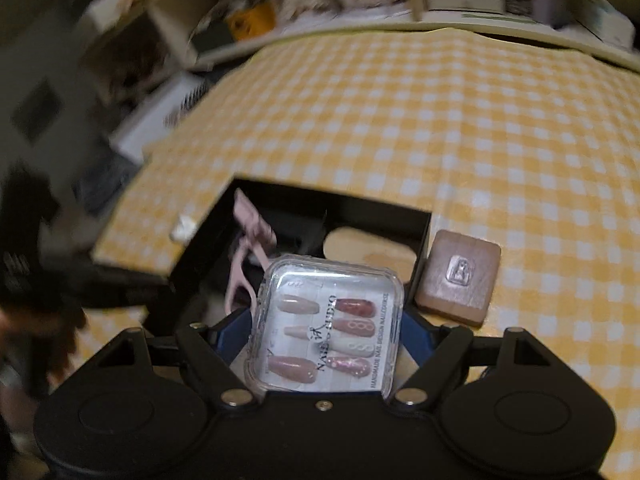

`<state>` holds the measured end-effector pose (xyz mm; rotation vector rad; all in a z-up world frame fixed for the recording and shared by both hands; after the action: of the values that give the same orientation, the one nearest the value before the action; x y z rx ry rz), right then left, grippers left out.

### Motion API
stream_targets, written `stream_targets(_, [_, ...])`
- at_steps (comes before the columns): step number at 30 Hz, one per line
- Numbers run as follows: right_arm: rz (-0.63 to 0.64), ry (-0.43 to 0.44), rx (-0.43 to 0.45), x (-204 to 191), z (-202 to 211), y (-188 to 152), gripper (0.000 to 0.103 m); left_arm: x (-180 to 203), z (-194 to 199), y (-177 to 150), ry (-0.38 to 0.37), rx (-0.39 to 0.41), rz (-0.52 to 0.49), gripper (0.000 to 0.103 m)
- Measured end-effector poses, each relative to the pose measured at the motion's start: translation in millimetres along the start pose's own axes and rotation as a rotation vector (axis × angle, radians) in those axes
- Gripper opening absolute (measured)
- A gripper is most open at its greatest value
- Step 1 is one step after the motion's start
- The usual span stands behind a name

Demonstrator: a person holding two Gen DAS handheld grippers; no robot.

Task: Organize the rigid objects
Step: 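Lower the clear nail case into the large black box and open the right tool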

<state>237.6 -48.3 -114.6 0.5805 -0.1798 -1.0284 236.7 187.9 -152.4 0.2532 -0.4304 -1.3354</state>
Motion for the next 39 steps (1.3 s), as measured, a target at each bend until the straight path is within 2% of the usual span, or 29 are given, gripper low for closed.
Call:
stream_targets(3, [0.082,-0.033,-0.041,-11.5,-2.8,-6.5,0.08,3.7,2.6,-7.1,-0.001,0.0,0.005,0.005])
stream_targets(6, [0.113,-0.061,-0.078,-20.0,-5.9,-2.1,0.08,3.7,6.1,-13.0,-0.009,0.002,0.015,0.005])
stream_targets(14, [0.2,-0.178,-0.256,-42.7,-29.5,1.4,0.08,-14.3,5.3,-10.6,-0.047,0.005,0.05,0.007])
stream_targets(19, [0.237,-0.254,-0.294,-55.5,-43.9,-0.9,0.077,-19.3,1.5,-4.7,-0.075,0.007,0.078,0.008])
stream_targets(23, [0.163,-0.236,-0.295,-57.2,-48.6,0.7,0.076,-18.3,2.1,-4.1,-0.089,0.012,0.088,0.009])
stream_targets(27, [-0.07,-0.143,-0.249,-45.7,-46.0,4.7,0.076,-19.3,2.4,-4.1,-0.099,0.015,0.096,0.009])
stream_targets(28, [-0.116,-0.131,-0.248,-41.9,-43.8,4.4,0.079,-19.3,2.3,-4.0,-0.1,0.016,0.096,0.009])
stream_targets(30, [-0.128,-0.118,-0.255,-38.7,-40.6,4.1,0.088,-19.4,2.5,-4.1,-0.101,0.017,0.099,0.009])
stream_targets(32, [-0.134,-0.12,-0.248,-36.4,-34.7,3.8,0.087,-19.1,3.1,-4.2,-0.102,0.02,0.1,0.009])
stream_targets(33, [-0.142,-0.114,-0.252,-33.9,-33.1,4.2,0.085,-18.9,3.5,-4.3,-0.102,0.021,0.1,0.009])
stream_targets(35, [-0.155,-0.086,-0.265,-29.2,-29.4,4.4,0.074,-18.6,3.9,-4.6,-0.102,0.023,0.1,0.009])
stream_targets(37, [-0.147,-0.081,-0.277,-27.3,-29.0,3.9,0.053,-17.9,4.1,-4.6,-0.101,0.024,0.099,0.009])
stream_targets(39, [-0.134,-0.099,-0.304,-26.8,-30.3,-0.6,0.041,-18.1,5.4,-5.1,-0.102,0.027,0.101,0.008])
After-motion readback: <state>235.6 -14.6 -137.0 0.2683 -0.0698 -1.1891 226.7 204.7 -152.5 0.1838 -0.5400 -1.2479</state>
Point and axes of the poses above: each gripper's, at about its wrist camera, not at the fingertips, and z roughly against the way its jaws point, x to its right, y to its top, the point moved 4 cm from there along -z, roughly the way its jaws point, and after that the axes turned 7 degrees about -y, right-handed, at the moved point
